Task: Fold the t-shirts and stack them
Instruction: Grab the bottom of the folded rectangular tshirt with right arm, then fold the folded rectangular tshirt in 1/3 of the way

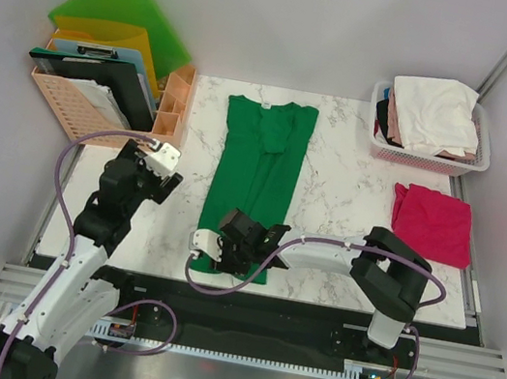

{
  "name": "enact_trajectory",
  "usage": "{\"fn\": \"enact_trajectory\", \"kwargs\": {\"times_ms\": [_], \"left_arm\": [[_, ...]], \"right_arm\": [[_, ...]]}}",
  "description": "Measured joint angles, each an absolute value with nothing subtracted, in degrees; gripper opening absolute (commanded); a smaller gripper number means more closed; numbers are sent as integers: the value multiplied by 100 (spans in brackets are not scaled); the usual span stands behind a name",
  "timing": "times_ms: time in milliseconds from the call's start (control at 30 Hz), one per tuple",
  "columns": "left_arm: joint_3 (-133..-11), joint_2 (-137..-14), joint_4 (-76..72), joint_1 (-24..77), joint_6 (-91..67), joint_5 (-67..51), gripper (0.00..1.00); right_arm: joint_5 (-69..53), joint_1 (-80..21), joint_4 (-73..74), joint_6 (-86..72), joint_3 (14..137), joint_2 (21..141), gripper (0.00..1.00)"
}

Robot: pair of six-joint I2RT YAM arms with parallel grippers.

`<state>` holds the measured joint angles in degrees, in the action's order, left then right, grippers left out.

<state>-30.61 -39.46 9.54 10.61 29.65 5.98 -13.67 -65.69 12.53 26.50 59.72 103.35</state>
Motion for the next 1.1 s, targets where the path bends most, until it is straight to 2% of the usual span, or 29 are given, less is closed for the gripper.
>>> {"fn": "enact_trajectory", "kwargs": {"times_ms": [67,200,233,267,833,1100], "left_arm": [[-3061,-3927,965,1061,2965,587,100],[-3061,-3920,974,1061,2965,582,100],[-3061,-3918,974,1061,2965,585,100],[-3061,-3916,974,1061,2965,582,100],[-2873,-3848,974,1061,2965,541,100],[-2862,-3758,1031,1061,2965,541,100]], "right_arm": [[-1417,-6573,1240,2661,6012,10381,25],[-1439,-6571,1201,2692,6034,10409,13],[-1437,-6569,1201,2694,6034,10409,4],[-1439,-6569,1201,2718,6034,10409,0],[-1162,-6504,2318,2930,6335,9662,0],[-1135,-5616,2493,3249,7253,9918,0]]}}
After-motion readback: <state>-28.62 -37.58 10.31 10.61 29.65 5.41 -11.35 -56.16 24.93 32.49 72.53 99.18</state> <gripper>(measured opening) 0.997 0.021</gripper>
